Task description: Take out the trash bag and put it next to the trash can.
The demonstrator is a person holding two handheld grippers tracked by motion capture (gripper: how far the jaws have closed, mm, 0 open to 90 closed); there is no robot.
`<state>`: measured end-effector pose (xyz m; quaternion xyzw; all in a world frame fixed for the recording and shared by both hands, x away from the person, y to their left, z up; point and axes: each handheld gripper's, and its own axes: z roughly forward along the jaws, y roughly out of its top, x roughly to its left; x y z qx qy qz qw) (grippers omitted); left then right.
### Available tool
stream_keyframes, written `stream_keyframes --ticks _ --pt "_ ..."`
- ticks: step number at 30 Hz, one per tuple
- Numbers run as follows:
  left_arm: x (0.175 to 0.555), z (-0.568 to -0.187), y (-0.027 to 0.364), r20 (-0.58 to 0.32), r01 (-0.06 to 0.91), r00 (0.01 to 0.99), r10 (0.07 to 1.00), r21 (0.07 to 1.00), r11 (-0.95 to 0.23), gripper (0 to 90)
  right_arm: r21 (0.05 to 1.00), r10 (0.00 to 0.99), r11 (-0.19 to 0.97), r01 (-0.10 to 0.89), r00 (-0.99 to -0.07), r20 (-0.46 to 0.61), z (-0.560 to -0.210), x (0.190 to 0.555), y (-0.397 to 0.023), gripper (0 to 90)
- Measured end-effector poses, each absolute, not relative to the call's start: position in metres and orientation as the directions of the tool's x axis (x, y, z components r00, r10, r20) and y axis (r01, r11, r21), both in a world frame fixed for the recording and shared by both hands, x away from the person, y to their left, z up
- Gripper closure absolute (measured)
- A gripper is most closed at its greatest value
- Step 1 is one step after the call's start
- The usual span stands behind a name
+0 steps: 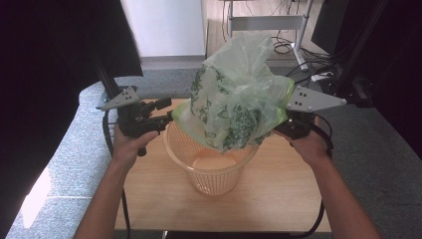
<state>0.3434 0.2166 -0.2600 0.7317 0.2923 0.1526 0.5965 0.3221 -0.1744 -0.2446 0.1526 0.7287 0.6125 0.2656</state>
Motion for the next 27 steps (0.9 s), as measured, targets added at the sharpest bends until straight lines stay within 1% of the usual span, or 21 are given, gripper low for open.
stream_keyframes --ticks 10,15,19,23,27 --pt "0.342 -0.267 0.23 -0.135 0.26 0.764 0.631 0.959 -0.11 40.5 0.965 0.591 0.237 -0.117 -0.771 -0.238 -0.245 0.313 -0.195 88.0" --pt "0.342 -0.27 0.236 -0.137 0.265 0.753 0.643 0.958 -0.107 40.8 0.964 0.619 0.222 -0.145 -0.743 -0.255 -0.232 0.303 -0.213 88.0" --pt "0.341 -0.272 0.24 -0.144 0.269 0.749 0.646 0.958 -0.098 40.9 0.961 0.649 0.237 -0.145 -0.712 -0.267 -0.225 0.295 -0.23 88.1" --pt "0.341 -0.275 0.242 -0.148 0.274 0.747 0.649 0.957 -0.098 40.9 0.959 0.68 0.253 -0.13 -0.681 -0.272 -0.231 0.29 -0.247 88.1" --pt "0.342 -0.276 0.243 -0.15 0.278 0.743 0.652 0.956 -0.097 40.9 0.965 0.714 0.246 -0.091 -0.657 -0.243 -0.246 0.291 -0.268 88.1"
